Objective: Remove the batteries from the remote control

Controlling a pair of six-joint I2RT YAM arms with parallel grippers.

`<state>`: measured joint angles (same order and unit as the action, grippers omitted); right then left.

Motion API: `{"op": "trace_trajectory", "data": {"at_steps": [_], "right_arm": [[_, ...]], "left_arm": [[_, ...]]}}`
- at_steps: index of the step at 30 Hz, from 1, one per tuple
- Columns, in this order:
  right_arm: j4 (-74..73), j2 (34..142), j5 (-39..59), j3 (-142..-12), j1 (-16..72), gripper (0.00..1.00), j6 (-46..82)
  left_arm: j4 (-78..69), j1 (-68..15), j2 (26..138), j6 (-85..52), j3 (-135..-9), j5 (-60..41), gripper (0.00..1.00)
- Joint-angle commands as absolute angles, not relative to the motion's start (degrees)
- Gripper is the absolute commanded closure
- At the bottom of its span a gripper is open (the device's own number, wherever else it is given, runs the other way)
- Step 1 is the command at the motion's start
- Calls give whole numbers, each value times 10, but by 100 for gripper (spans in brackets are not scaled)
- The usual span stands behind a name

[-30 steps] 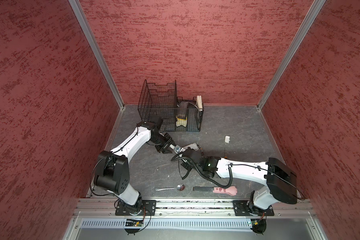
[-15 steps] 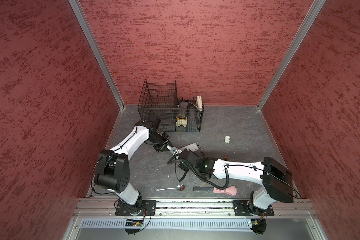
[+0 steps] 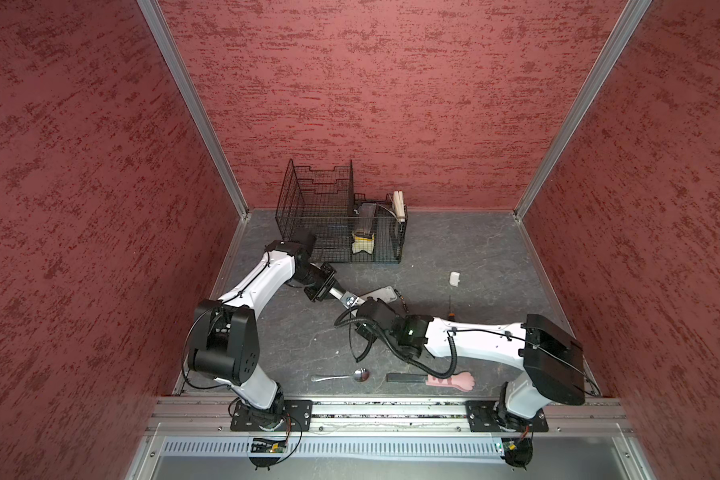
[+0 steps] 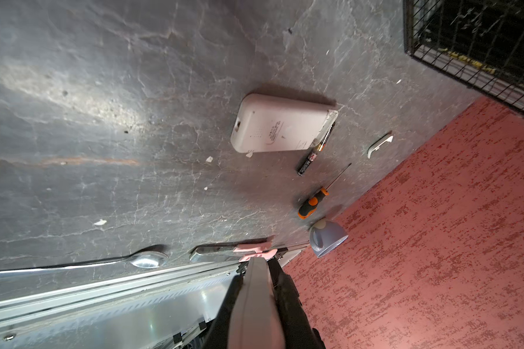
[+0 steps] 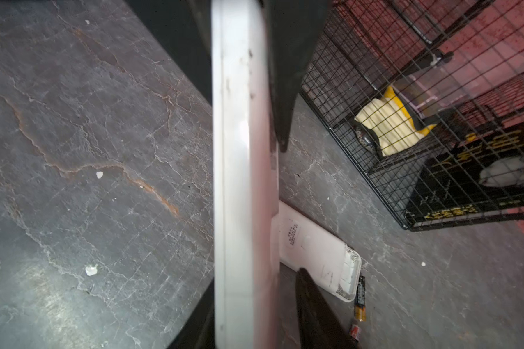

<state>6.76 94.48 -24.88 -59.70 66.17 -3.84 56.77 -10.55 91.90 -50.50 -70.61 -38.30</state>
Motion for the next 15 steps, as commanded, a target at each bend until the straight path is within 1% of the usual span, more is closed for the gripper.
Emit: {"op": "trace_trajectory", "data": {"at_steps": [1,5,8,11,15], "right_arm": [[58,922,-266,-605,666,52,-11],[66,888,-256,-580,668,50,22],[86,849,-231,-561,668,50,78],[101,793,-208,-540,661,48,155],[128,742,-166,-537,619,47,260]], "left_arm": [[524,-87,897,-500,-716,-391,100],[478,-72,880,-516,-707,-400,100],[395,-66,854,-541,-680,-410,100],[253,-67,814,-581,-618,-425,100],[86,-77,763,-614,-532,-423,100]]}}
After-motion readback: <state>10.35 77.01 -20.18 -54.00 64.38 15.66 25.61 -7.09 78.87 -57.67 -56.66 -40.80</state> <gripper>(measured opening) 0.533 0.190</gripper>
